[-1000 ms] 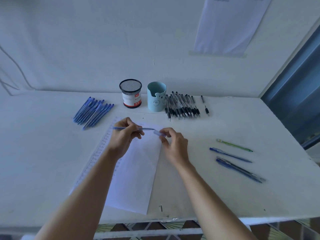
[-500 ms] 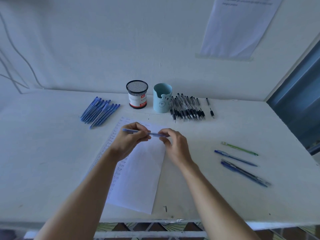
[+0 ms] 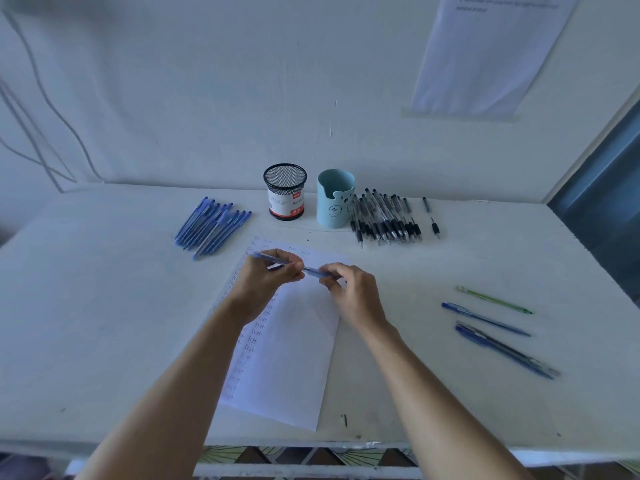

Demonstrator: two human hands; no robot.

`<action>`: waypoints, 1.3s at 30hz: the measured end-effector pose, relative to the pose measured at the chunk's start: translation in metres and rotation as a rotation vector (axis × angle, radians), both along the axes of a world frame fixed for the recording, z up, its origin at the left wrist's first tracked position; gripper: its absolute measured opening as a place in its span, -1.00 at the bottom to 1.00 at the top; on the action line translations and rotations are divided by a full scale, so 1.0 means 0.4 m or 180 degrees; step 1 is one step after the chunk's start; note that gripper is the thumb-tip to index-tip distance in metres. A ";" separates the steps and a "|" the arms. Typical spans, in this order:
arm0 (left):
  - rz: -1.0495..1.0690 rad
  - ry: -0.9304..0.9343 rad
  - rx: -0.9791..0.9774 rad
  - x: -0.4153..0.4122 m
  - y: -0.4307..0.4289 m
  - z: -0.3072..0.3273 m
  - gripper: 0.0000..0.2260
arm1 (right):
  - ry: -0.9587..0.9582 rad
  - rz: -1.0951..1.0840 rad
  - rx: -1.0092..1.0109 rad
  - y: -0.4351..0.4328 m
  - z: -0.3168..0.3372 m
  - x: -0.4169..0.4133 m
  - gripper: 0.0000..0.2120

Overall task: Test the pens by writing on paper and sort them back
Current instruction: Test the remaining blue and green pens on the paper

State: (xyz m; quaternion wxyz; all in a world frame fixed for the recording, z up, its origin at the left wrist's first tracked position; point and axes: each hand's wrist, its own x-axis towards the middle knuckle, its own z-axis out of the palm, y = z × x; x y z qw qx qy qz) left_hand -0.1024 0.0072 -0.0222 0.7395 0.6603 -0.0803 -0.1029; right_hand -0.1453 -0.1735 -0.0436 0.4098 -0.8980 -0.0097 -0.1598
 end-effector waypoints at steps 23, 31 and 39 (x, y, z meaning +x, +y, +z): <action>0.1026 -0.0916 0.3411 0.168 0.164 -0.031 -0.84 | 0.0876 -0.0408 -0.1488 -0.011 -0.028 0.001 -0.40; 0.1561 -0.1185 0.3930 0.181 0.168 -0.036 -0.86 | 0.0922 -0.0438 -0.1520 -0.008 -0.030 0.002 -0.41; 0.1706 -0.0996 0.4014 0.203 0.176 -0.033 -0.88 | 0.0873 -0.0450 -0.1478 -0.006 -0.029 0.005 -0.41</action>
